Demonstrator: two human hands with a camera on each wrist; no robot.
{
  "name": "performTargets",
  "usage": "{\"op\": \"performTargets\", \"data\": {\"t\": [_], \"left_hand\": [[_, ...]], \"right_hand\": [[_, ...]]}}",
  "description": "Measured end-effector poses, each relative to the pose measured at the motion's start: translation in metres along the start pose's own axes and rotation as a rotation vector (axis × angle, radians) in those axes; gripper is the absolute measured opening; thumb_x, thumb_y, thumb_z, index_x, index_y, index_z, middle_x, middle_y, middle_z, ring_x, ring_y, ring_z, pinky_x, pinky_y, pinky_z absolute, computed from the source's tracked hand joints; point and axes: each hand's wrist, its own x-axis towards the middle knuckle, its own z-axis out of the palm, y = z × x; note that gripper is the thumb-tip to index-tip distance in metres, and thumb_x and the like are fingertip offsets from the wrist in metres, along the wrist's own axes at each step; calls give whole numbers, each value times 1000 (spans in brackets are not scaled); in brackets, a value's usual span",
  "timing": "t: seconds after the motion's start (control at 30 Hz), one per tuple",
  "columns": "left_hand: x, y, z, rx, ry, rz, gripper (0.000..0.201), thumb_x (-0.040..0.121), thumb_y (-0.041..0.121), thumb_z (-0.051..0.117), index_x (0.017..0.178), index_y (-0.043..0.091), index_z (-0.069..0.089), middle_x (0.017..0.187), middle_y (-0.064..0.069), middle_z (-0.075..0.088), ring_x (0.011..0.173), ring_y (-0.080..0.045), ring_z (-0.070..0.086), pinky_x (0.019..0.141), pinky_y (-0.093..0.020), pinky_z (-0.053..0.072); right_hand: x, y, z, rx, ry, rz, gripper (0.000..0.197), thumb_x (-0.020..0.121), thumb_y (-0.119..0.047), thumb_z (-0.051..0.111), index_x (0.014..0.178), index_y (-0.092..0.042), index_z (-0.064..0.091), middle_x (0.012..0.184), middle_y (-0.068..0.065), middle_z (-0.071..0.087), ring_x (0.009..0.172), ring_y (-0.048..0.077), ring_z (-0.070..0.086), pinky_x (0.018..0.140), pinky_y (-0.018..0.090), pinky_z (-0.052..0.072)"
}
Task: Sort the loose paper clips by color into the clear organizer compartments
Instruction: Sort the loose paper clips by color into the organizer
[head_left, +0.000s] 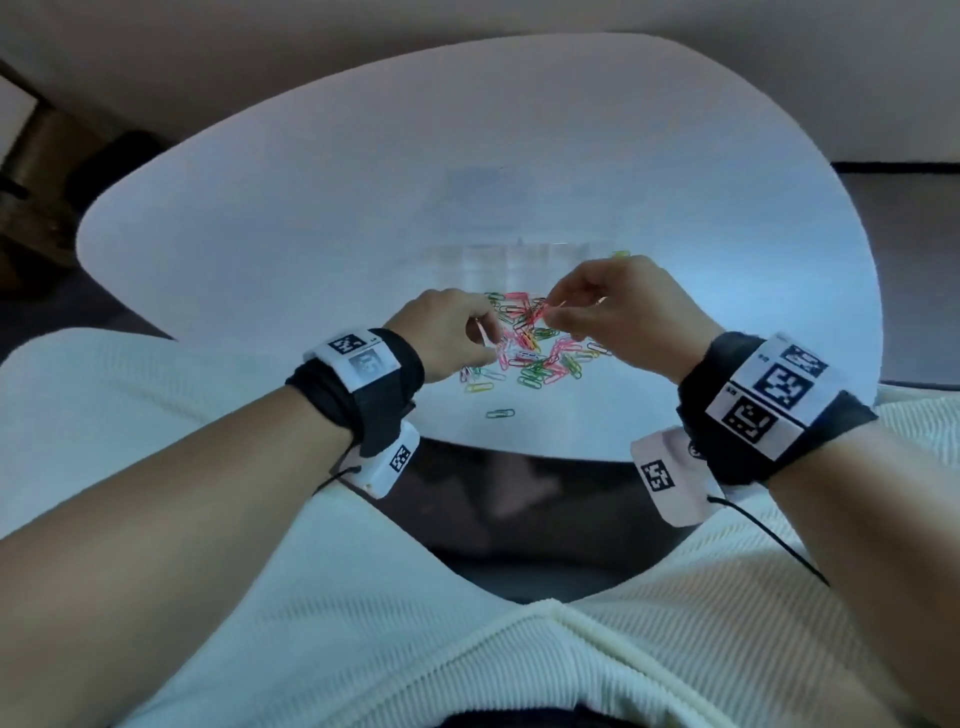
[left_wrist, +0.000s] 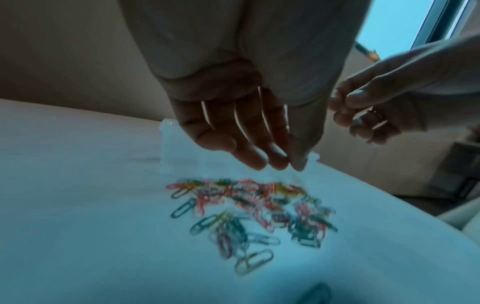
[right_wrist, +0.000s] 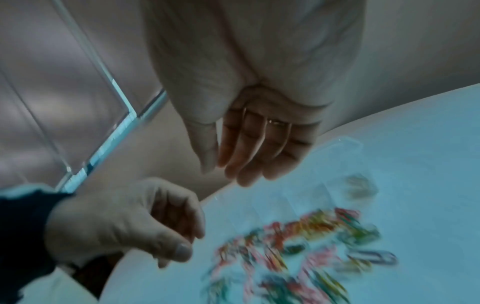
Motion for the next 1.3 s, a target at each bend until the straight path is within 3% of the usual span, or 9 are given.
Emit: {"op": "performTargets", "data": {"t": [0.07, 0.17, 0.3, 0.43, 0.6, 0.8, 1.03, 1.2, 1.3], "left_hand": [[4, -2, 9, 45, -65, 35, 12, 79, 23, 75, 89, 24, 69, 82, 9, 65, 78, -12, 58, 68, -25, 46], [7, -1, 28, 109, -166, 105, 17, 79, 23, 75, 94, 22, 68, 87, 6, 66, 79, -12, 58, 72, -27, 47], [9, -3, 54, 266, -259, 175, 23, 82, 26, 72, 103, 21, 64, 97, 6, 62, 89, -15, 57, 78, -31, 49], [12, -7, 63, 369, -261, 184, 23, 84, 21, 69, 106, 18, 63, 105, 0, 63, 96, -21, 58, 77, -30, 47], [14, -10, 62, 354, -236, 164, 19, 85, 12, 64, 103, 17, 65, 105, -1, 66, 100, -21, 60, 81, -30, 49], [12, -8, 64, 383, -257, 160, 23, 81, 8, 64, 102, 17, 63, 102, -3, 66, 95, -24, 60, 78, -33, 52], [11, -9, 65, 379, -266, 180, 22, 80, 8, 63, 99, 17, 63, 96, -2, 64, 91, -22, 59, 75, -32, 51], [14, -12, 59, 205, -213, 121, 11, 78, 12, 61, 86, 17, 67, 83, 4, 58, 81, -17, 56, 66, -24, 42], [15, -14, 54, 78, -145, 43, 12, 77, 7, 55, 70, 17, 53, 73, 4, 55, 75, -19, 51, 62, -25, 40]], "right_hand": [[2, 11, 7, -105, 33, 30, 6, 81, -20, 76, 87, -17, 74, 72, -12, 66, 63, -5, 60, 58, 7, 45], [6, 31, 16, -235, 13, 97, 4, 81, -16, 74, 83, -13, 76, 71, -5, 67, 74, 12, 64, 67, 23, 51], [8, 58, 28, -335, -4, 147, 6, 80, -18, 77, 77, -19, 72, 75, -4, 65, 80, 17, 63, 64, 21, 43], [12, 67, 34, -321, 54, 169, 17, 75, -22, 82, 80, -19, 66, 81, -1, 66, 79, 17, 61, 69, 25, 48], [12, 72, 45, -342, 34, 174, 22, 74, -24, 82, 82, -17, 63, 82, 1, 64, 75, 19, 59, 68, 28, 50], [14, 70, 52, -406, 31, 171, 17, 75, -10, 72, 84, -18, 61, 90, 10, 67, 76, 27, 64, 66, 35, 57], [12, 71, 52, -380, 42, 193, 34, 75, -9, 70, 105, -17, 57, 92, 12, 65, 76, 30, 64, 67, 41, 58], [14, 71, 49, -369, 34, 201, 23, 78, -15, 69, 101, -17, 63, 95, 9, 66, 83, 26, 63, 71, 33, 54], [15, 69, 46, -375, 20, 162, 14, 84, -17, 67, 95, -11, 72, 97, 7, 69, 87, 20, 59, 73, 25, 45]]}}
